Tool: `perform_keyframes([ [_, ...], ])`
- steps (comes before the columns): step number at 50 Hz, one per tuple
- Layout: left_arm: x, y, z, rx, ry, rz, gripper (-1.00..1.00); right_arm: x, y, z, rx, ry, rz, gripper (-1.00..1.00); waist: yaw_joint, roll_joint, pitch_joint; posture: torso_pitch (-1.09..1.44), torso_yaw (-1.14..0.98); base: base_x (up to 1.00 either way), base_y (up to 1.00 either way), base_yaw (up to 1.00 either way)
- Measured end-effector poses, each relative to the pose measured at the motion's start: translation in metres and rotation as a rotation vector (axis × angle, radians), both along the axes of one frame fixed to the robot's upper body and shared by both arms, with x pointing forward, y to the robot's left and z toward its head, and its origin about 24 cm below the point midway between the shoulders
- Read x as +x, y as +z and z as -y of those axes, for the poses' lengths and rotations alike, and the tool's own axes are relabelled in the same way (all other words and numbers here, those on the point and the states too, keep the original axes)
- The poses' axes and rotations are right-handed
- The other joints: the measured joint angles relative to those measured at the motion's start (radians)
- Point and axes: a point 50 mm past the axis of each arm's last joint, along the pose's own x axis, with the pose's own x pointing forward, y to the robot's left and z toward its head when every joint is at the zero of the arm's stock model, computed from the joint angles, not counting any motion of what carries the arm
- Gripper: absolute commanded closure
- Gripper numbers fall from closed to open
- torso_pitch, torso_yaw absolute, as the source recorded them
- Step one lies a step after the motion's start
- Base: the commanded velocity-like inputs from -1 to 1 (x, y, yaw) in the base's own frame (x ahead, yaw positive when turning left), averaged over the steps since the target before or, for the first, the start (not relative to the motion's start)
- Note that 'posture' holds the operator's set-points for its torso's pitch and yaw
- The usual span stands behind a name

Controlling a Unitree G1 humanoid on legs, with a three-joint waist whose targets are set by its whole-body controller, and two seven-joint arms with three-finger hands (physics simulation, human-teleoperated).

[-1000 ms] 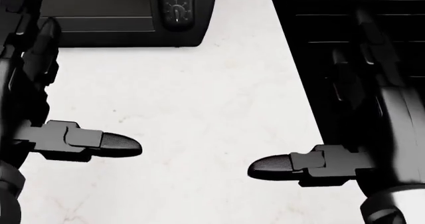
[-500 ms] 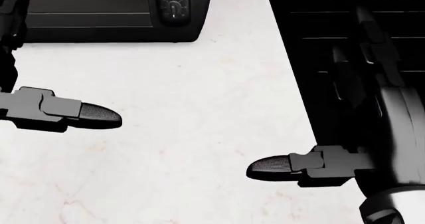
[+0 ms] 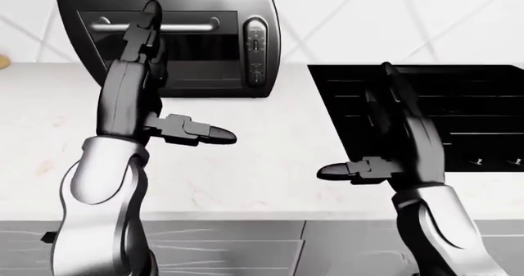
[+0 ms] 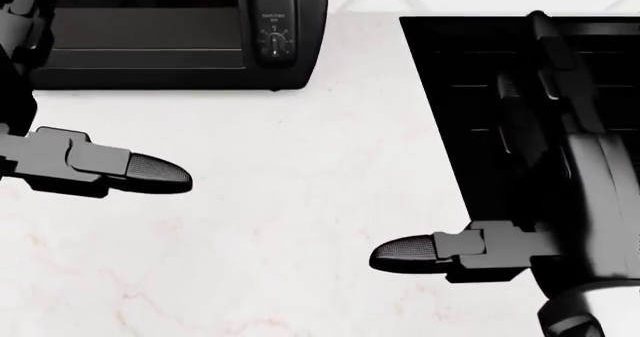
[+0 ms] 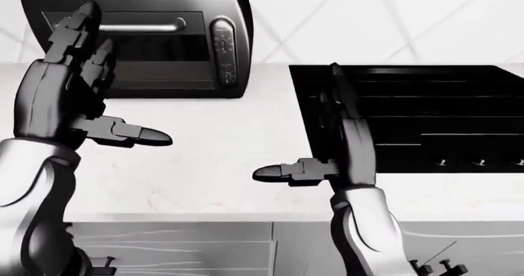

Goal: Open the toaster oven door.

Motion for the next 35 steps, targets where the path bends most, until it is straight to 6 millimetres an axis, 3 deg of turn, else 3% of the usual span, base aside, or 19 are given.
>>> perform_keyframes([
  [12, 0.0004, -0.0012, 0.0009, 0.006, -0.006, -0.002, -1.0, -0.0004, 0.0004, -0.0001, -0.001, -0.001, 0.011, -1.0, 0.008, 0.0, -0.119, -0.37, 0.0, 0.0, 0.0, 0.0],
  [18, -0.0006, -0.0013, 0.0035, 0.012, -0.017, 0.0, -1.0, -0.0021, 0.0032, -0.0001, -0.001, 0.0, 0.018, -1.0, 0.012, -0.001, -0.164, -0.43, 0.0, 0.0, 0.0, 0.0],
  [24, 0.0043, -0.0045, 0.0041, 0.017, -0.022, -0.01, -1.0, -0.0036, 0.0056, -0.0004, -0.002, 0.001, 0.02, -1.0, 0.016, -0.003, -0.195, -0.46, 0.0, 0.0, 0.0, 0.0],
  [35, 0.0086, -0.0055, 0.0043, 0.046, -0.017, -0.027, -1.0, -0.0043, 0.0066, 0.0003, -0.002, -0.001, 0.017, -1.0, 0.018, -0.005, -0.219, -0.51, 0.0, 0.0, 0.0, 0.0],
])
